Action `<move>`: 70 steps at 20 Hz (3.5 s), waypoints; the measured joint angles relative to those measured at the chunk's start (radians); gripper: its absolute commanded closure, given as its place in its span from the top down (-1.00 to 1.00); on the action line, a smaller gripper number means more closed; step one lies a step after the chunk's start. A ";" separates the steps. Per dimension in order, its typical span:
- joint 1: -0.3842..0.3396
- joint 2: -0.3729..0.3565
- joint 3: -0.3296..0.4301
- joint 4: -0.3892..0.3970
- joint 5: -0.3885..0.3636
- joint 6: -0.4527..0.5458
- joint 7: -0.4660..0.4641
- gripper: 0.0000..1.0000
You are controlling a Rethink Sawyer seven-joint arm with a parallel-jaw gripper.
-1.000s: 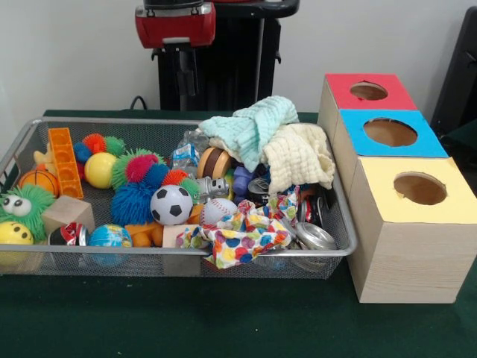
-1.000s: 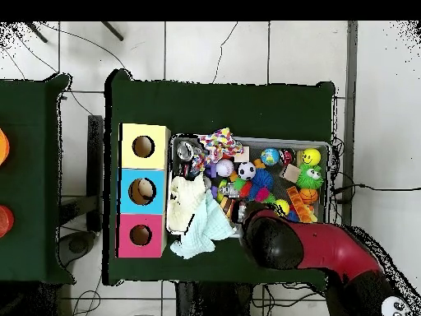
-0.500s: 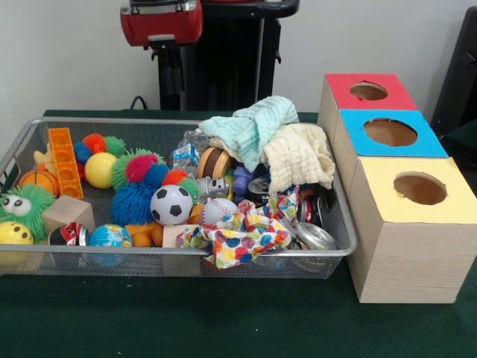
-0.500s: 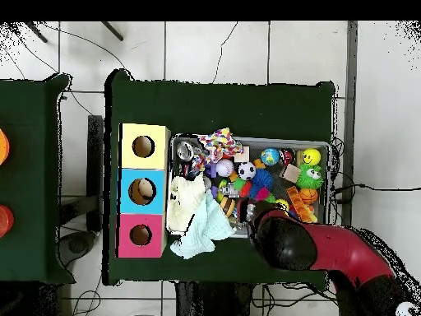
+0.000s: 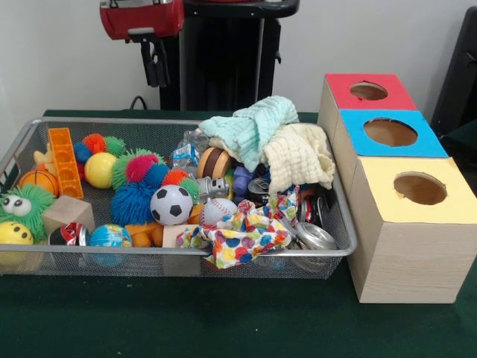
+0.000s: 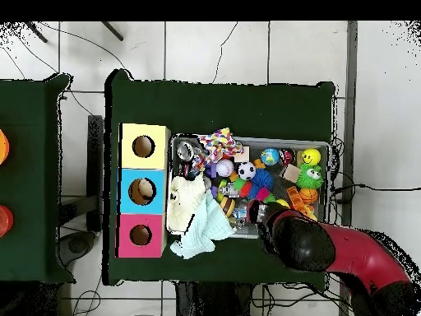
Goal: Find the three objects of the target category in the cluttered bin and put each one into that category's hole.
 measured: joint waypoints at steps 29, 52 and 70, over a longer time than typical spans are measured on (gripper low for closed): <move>-0.126 0.100 0.086 -0.222 -0.082 0.133 0.000 1.00; -0.150 0.172 0.123 -0.261 -0.198 0.133 0.000 1.00; -0.159 0.345 0.136 -0.308 -0.284 0.133 0.000 1.00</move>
